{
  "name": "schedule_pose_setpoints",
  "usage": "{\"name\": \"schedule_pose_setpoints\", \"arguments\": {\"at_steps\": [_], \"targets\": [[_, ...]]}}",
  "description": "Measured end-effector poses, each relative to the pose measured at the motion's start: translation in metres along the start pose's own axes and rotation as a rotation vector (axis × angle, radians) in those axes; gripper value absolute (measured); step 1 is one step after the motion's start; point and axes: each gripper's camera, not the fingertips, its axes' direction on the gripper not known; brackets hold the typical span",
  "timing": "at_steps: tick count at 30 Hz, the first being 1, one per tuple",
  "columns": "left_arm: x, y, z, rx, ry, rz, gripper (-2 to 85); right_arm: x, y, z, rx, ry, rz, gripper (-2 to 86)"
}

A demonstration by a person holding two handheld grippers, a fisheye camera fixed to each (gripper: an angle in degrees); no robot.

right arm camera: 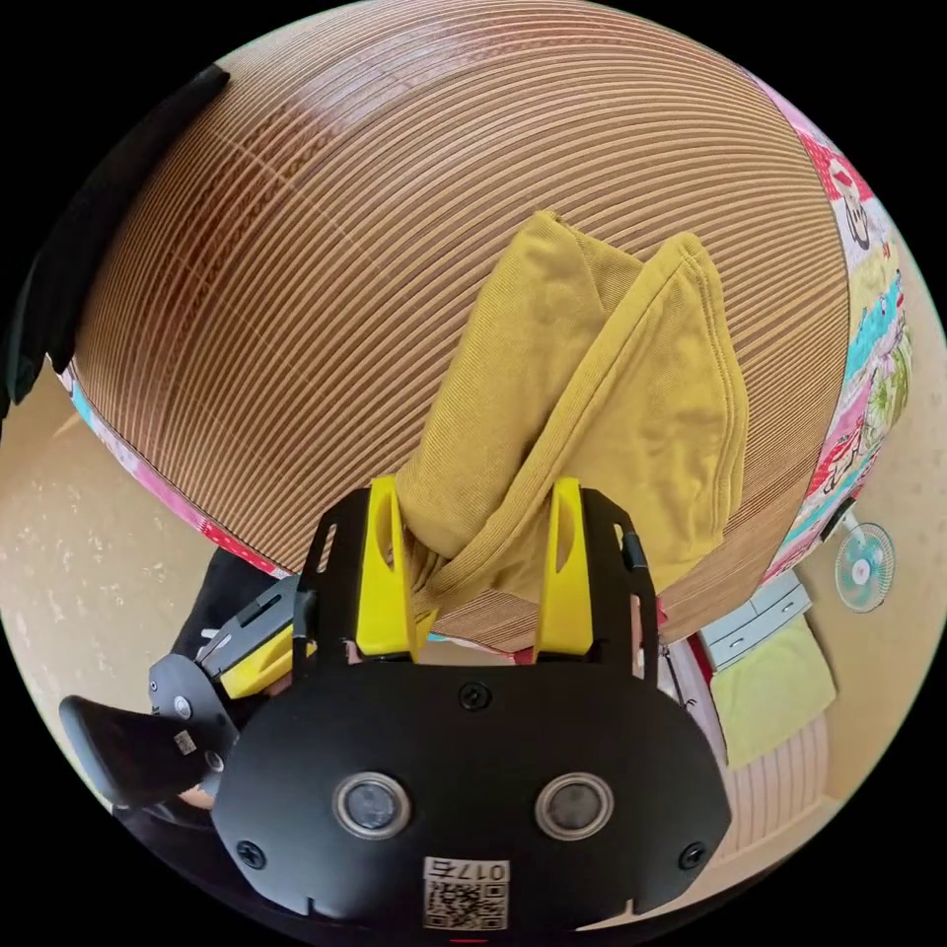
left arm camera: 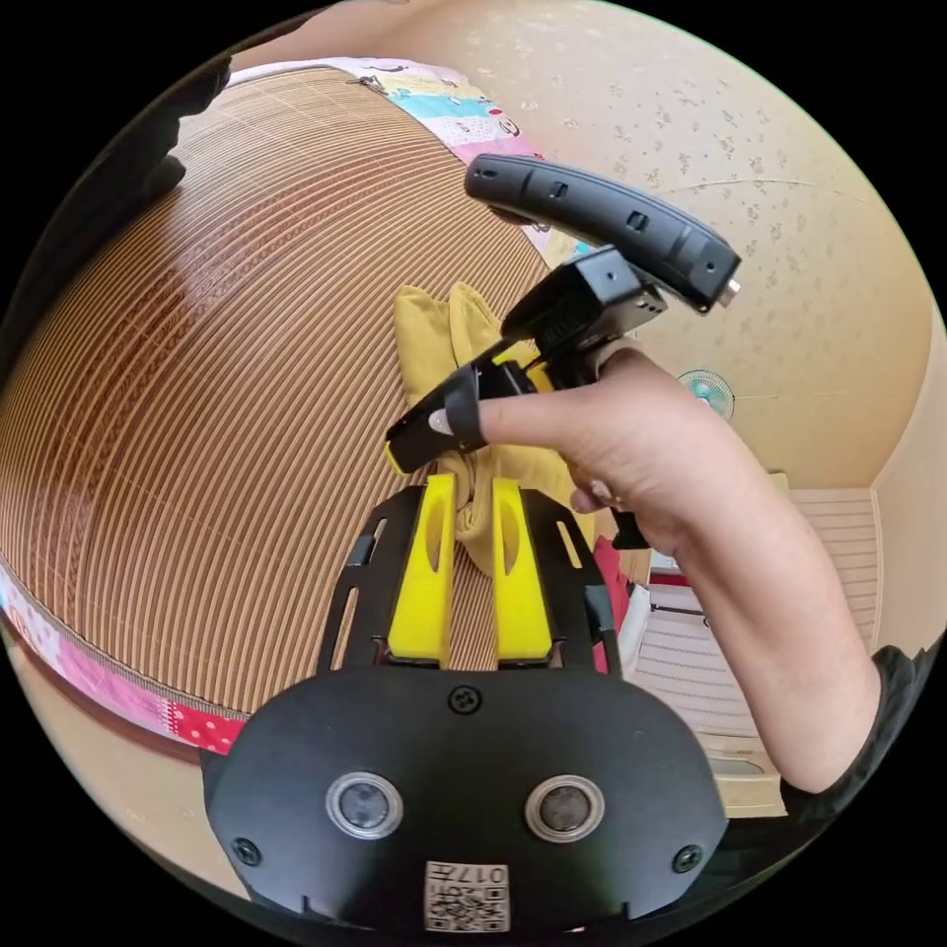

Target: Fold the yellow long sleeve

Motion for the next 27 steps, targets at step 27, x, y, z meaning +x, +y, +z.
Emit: {"name": "schedule_pose_setpoints", "arguments": {"at_steps": [27], "targets": [[-0.049,0.083,-0.115,-0.051,0.021,0.167,12.3,0.194,0.364,0.18,1.065,-1.213,-0.005,10.0]]}}
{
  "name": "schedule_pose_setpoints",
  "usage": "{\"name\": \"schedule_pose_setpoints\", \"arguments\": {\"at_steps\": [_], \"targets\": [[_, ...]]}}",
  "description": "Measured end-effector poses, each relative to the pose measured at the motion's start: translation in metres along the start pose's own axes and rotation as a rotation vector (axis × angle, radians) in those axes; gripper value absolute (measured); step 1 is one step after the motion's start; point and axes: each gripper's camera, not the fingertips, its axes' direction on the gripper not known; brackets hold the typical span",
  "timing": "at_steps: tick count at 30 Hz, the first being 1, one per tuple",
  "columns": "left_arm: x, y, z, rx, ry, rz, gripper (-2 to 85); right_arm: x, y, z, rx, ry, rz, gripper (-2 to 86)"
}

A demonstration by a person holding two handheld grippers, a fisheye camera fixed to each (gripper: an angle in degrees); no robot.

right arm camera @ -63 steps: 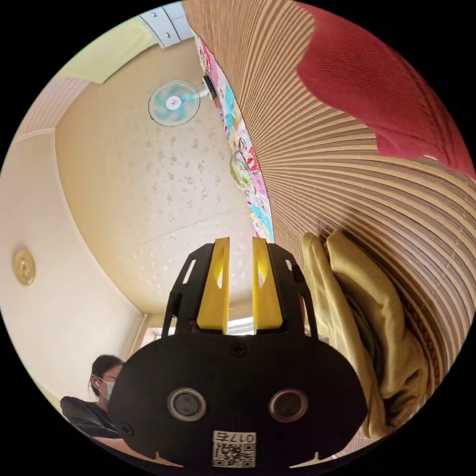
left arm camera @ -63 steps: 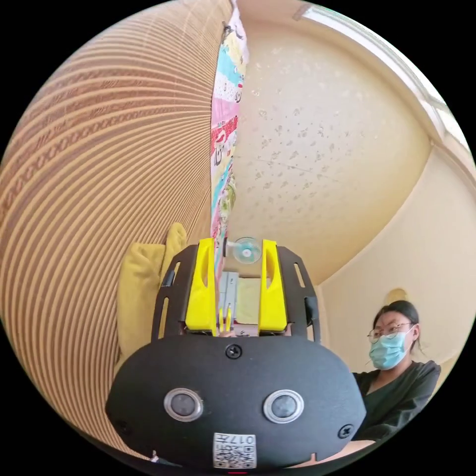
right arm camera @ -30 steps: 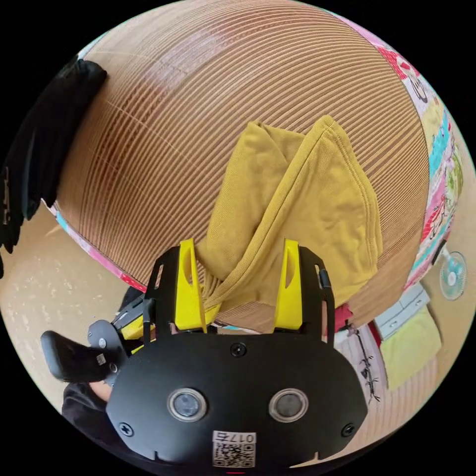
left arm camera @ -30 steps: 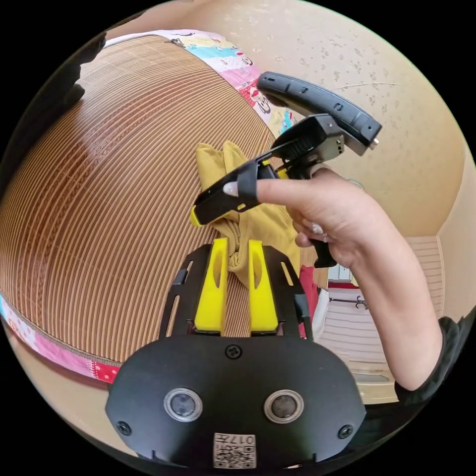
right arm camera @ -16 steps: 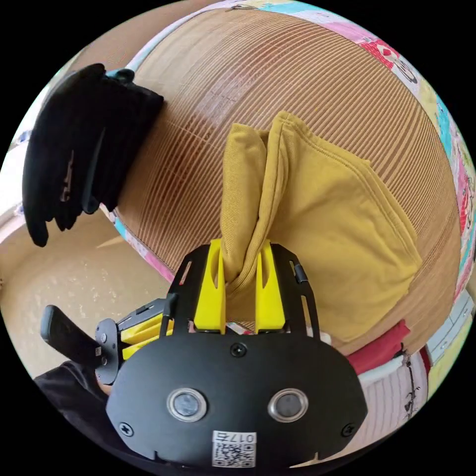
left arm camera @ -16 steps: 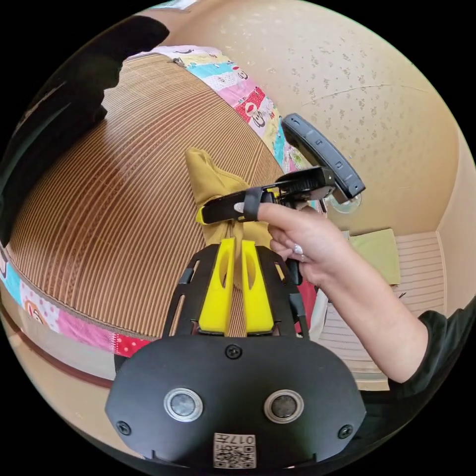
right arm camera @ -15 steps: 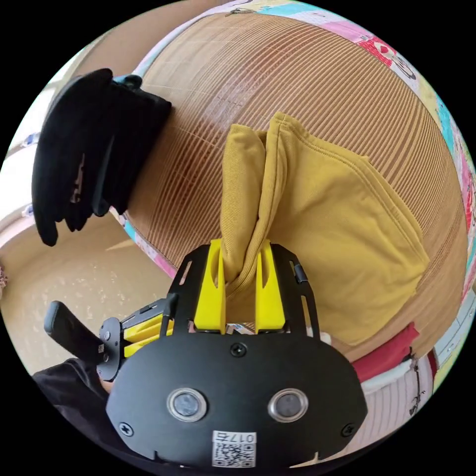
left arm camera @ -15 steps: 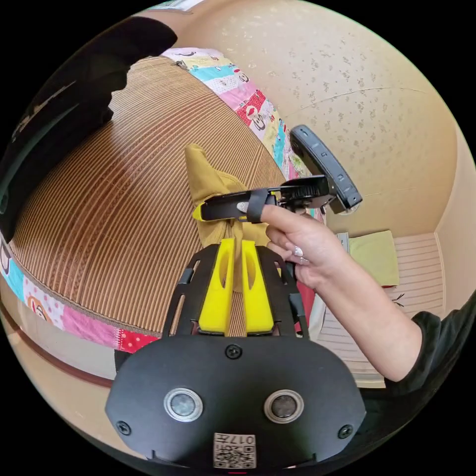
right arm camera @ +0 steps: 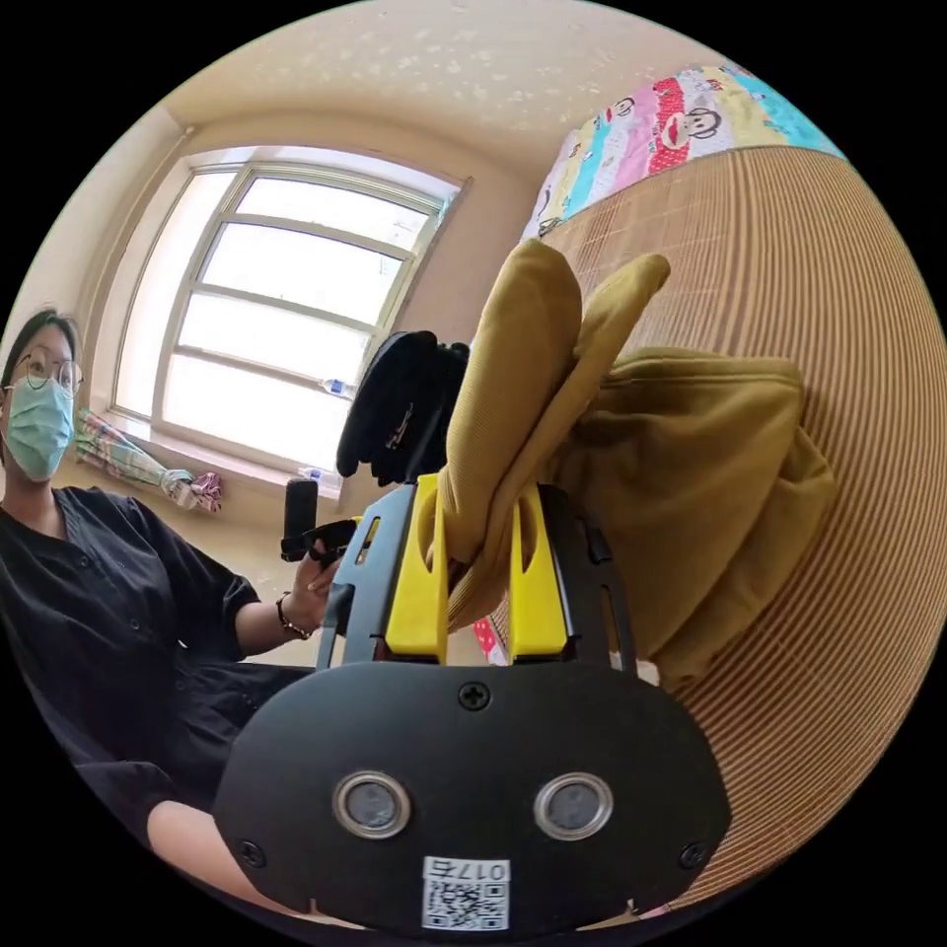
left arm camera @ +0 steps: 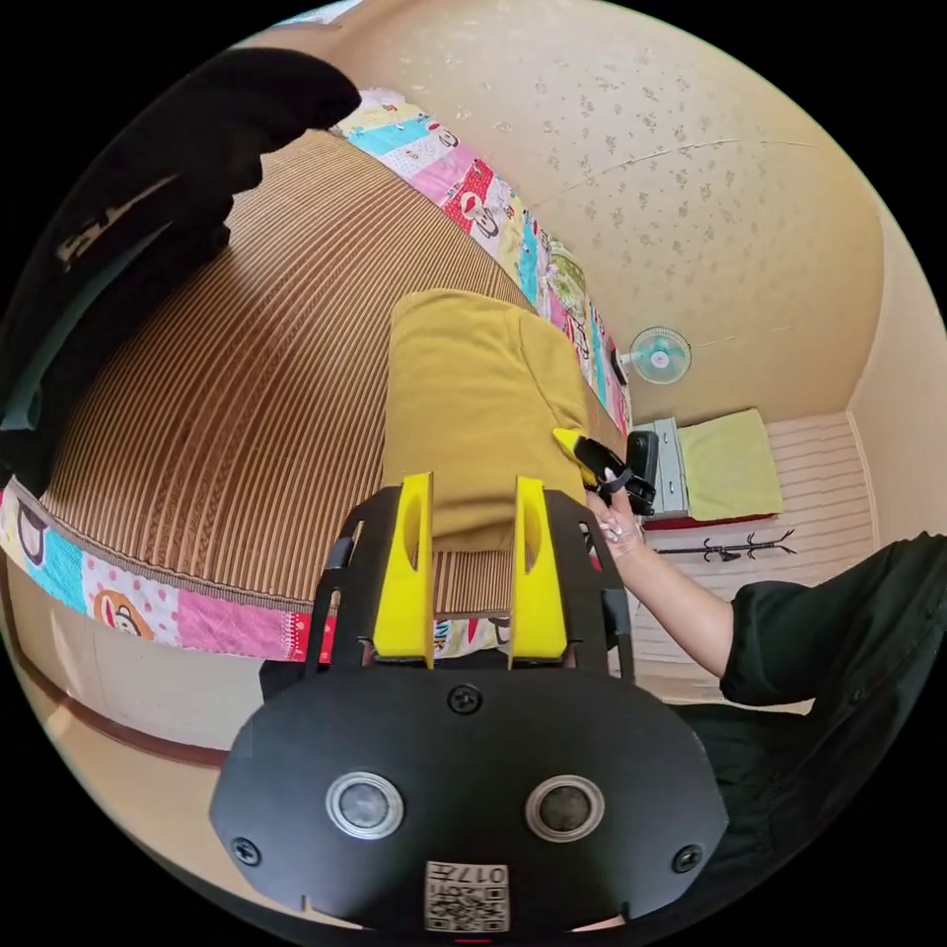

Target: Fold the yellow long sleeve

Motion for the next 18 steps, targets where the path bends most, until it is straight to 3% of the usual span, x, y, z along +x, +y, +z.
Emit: {"name": "schedule_pose_setpoints", "arguments": {"at_steps": [4,6,12,15,17,18], "targets": [[-0.009,-0.01,0.058,-0.115,0.03,-0.043,12.4,0.083,0.068,-0.041,0.011,0.037,0.184,9.8],[-0.003,-0.013,0.069,-0.131,0.011,-0.049,12.5,0.103,0.081,-0.052,0.008,-0.038,0.225,9.7],[0.002,-0.024,0.078,-0.164,-0.059,-0.063,12.5,0.05,0.05,-0.09,-0.049,-0.047,0.123,9.3],[-0.011,-0.029,0.09,-0.218,-0.098,-0.081,12.5,0.035,0.053,-0.099,-0.055,0.065,0.09,9.8],[-0.021,-0.033,0.106,-0.286,-0.115,-0.087,12.5,0.056,0.06,-0.1,-0.085,0.121,0.168,10.6],[-0.022,-0.034,0.11,-0.301,-0.117,-0.084,12.5,0.073,0.065,-0.104,-0.085,0.056,0.234,11.4]]}}
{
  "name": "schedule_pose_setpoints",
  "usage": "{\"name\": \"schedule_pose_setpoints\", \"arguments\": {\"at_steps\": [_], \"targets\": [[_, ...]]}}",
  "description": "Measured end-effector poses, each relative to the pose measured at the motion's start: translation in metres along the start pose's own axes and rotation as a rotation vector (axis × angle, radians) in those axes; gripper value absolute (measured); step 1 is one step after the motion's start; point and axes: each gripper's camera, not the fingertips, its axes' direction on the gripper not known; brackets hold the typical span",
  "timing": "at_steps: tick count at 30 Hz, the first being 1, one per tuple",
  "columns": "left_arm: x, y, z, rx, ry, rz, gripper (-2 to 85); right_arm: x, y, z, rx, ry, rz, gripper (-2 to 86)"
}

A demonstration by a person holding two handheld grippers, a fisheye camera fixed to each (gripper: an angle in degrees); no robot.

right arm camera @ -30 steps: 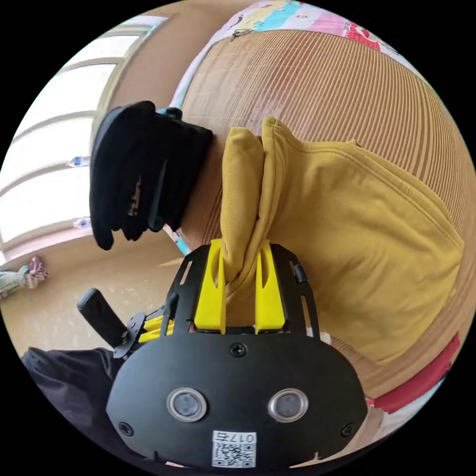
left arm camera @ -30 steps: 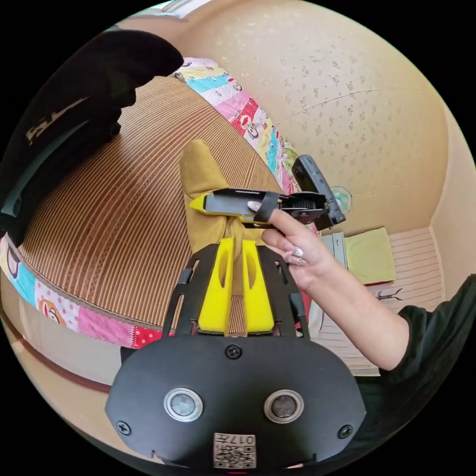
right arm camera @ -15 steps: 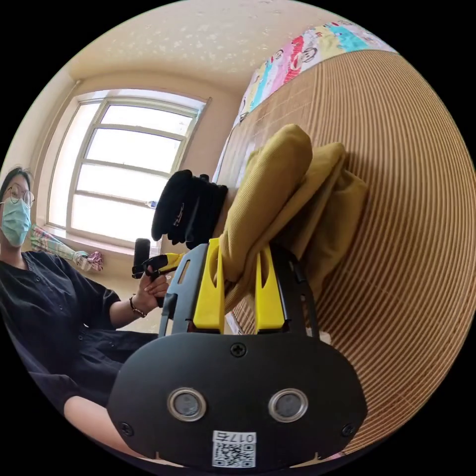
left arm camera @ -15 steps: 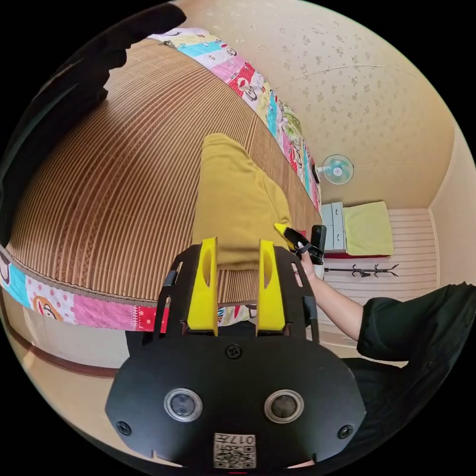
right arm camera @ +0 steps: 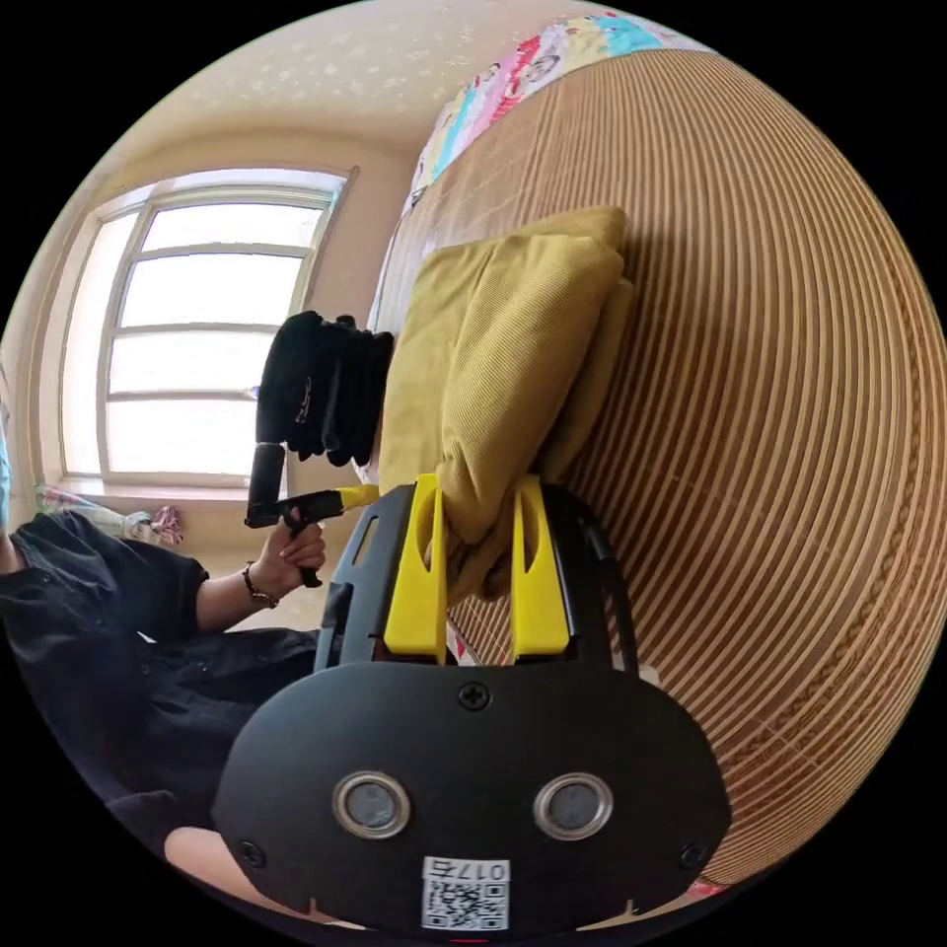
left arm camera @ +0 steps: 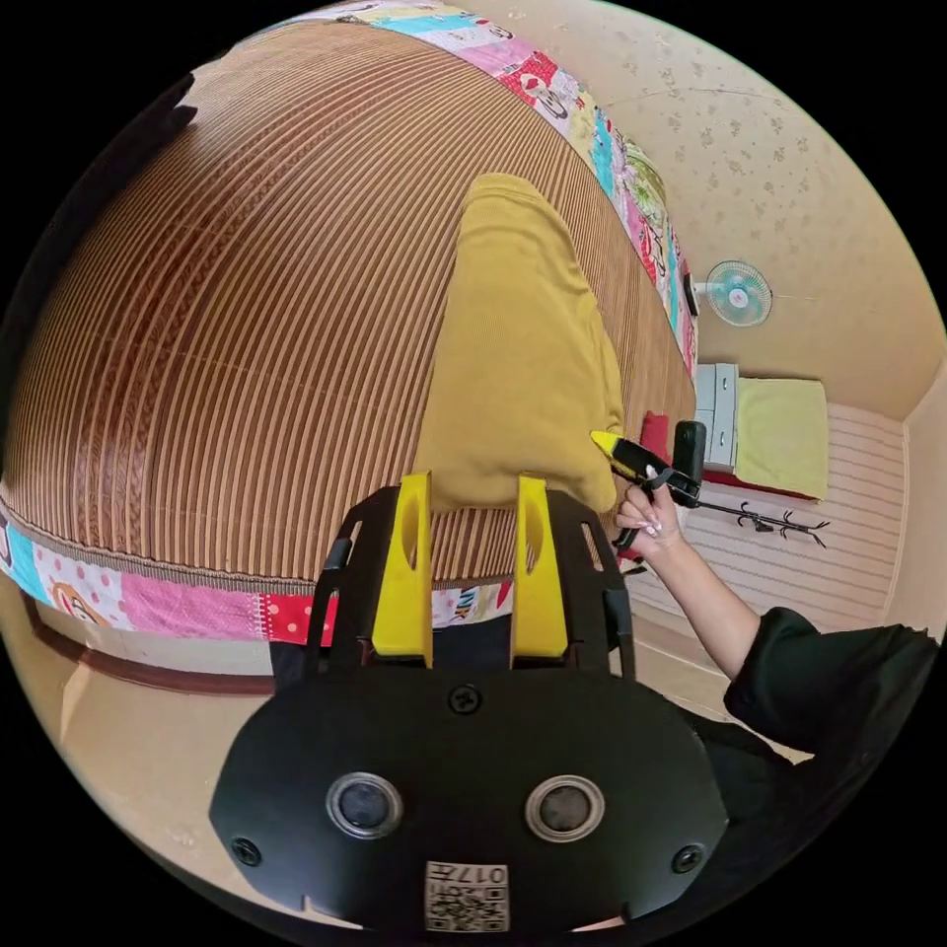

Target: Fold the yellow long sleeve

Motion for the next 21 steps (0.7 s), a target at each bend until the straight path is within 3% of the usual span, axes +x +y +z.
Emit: {"name": "schedule_pose_setpoints", "arguments": {"at_steps": [1,6,10,14,17,21], "targets": [[0.001,-0.005,0.006,-0.029,-0.01,0.012,12.4,0.008,0.003,-0.01,0.023,-0.106,0.016,12.1],[0.0,-0.026,0.012,-0.074,-0.046,-0.007,9.9,-0.014,0.02,-0.032,0.047,-0.147,0.047,15.1],[-0.002,-0.042,0.004,-0.164,-0.003,0.063,3.7,-0.048,0.016,-0.026,0.018,0.057,0.106,7.8],[-0.009,-0.052,-0.02,-0.258,0.095,0.271,0.9,-0.067,0.019,-0.045,0.077,0.025,0.007,6.3],[-0.025,-0.057,-0.003,-0.293,0.097,0.216,1.6,-0.052,0.016,-0.014,-0.053,0.137,0.032,6.7],[-0.017,-0.065,-0.006,-0.269,0.163,0.21,7.4,-0.036,0.019,-0.033,0.068,-0.005,0.138,10.7]]}}
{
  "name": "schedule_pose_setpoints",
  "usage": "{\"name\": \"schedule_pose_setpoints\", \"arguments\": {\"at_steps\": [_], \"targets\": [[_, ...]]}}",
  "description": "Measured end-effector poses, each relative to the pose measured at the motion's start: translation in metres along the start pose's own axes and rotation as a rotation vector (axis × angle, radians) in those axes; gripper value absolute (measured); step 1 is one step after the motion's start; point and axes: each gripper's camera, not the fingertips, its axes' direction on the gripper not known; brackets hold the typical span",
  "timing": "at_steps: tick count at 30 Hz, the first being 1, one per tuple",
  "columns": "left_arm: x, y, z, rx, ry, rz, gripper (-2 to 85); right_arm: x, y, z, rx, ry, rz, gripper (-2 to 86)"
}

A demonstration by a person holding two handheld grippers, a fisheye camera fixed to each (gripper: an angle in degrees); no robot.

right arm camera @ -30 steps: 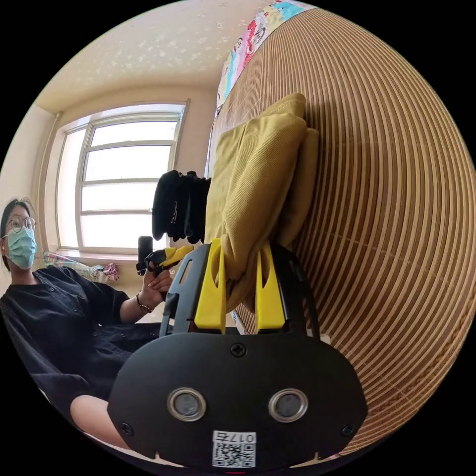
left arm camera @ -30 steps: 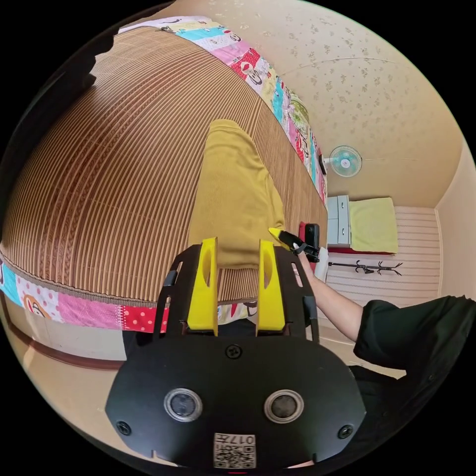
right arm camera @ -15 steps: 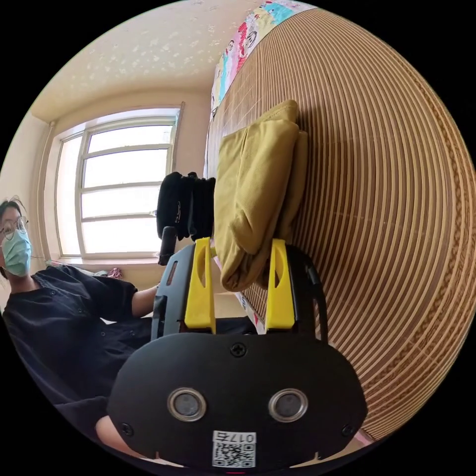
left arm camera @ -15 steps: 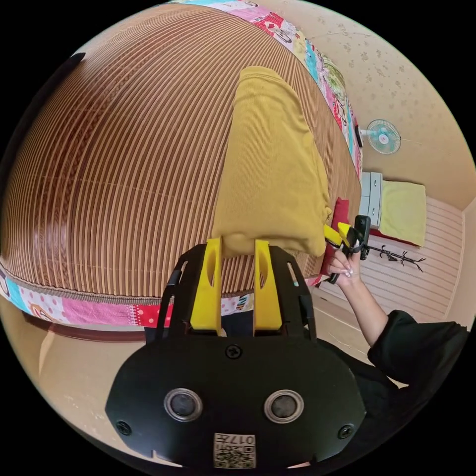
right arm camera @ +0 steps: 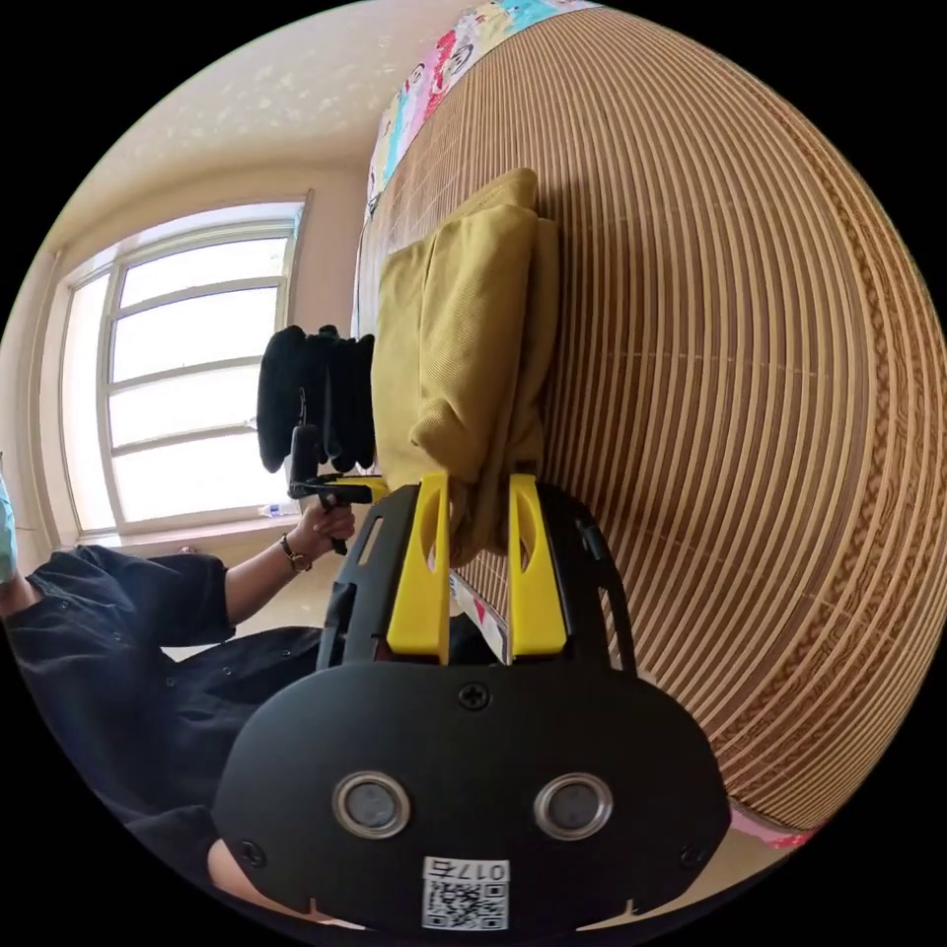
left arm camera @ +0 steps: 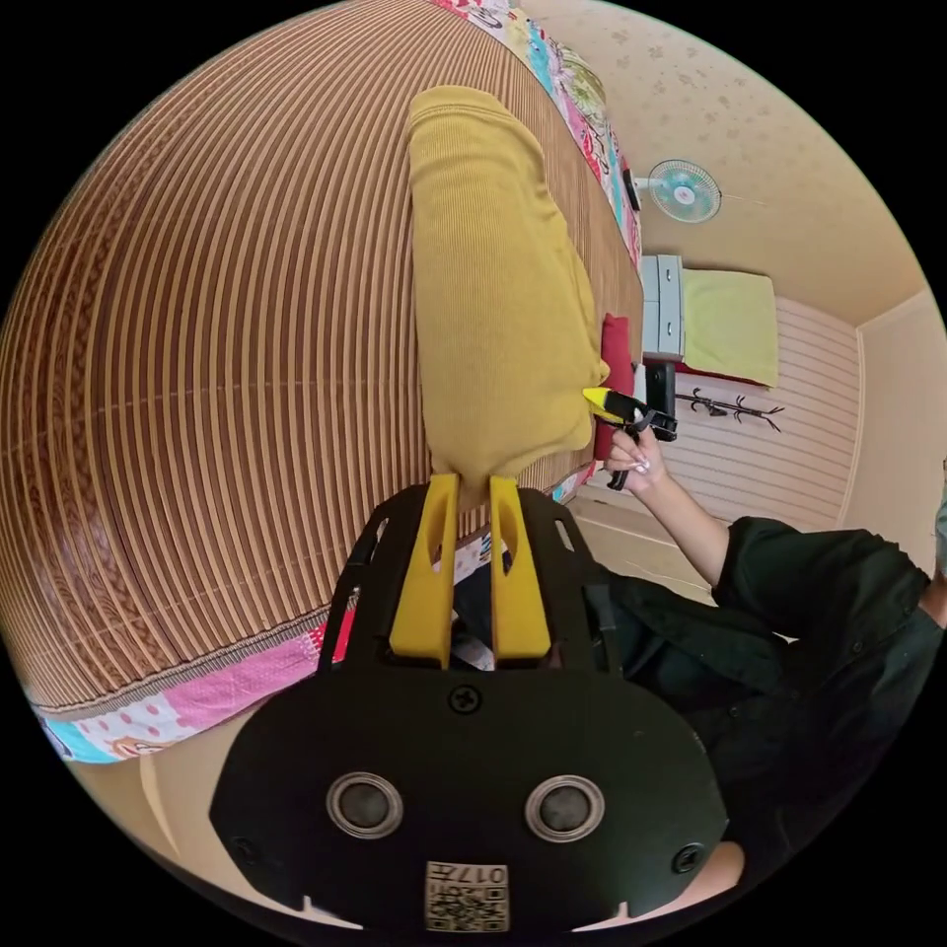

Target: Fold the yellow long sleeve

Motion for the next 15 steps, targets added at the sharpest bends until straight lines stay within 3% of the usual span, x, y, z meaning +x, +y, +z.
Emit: {"name": "schedule_pose_setpoints", "arguments": {"at_steps": [3,7,12,15], "targets": [[0.005,-0.001,-0.021,0.102,0.047,-0.011,15.3,0.007,0.009,-0.021,0.117,-0.094,0.053,14.7],[0.001,-0.029,-0.039,0.247,0.082,-0.038,16.5,0.018,-0.005,-0.027,0.205,-0.221,0.07,18.1],[-0.001,-0.115,-0.016,0.215,0.09,-0.028,18.2,0.017,-0.063,-0.003,0.19,-0.267,0.041,19.4],[0.018,-0.165,0.013,0.156,0.129,0.024,17.1,0.001,-0.097,0.03,0.073,-0.235,-0.009,17.2]]}}
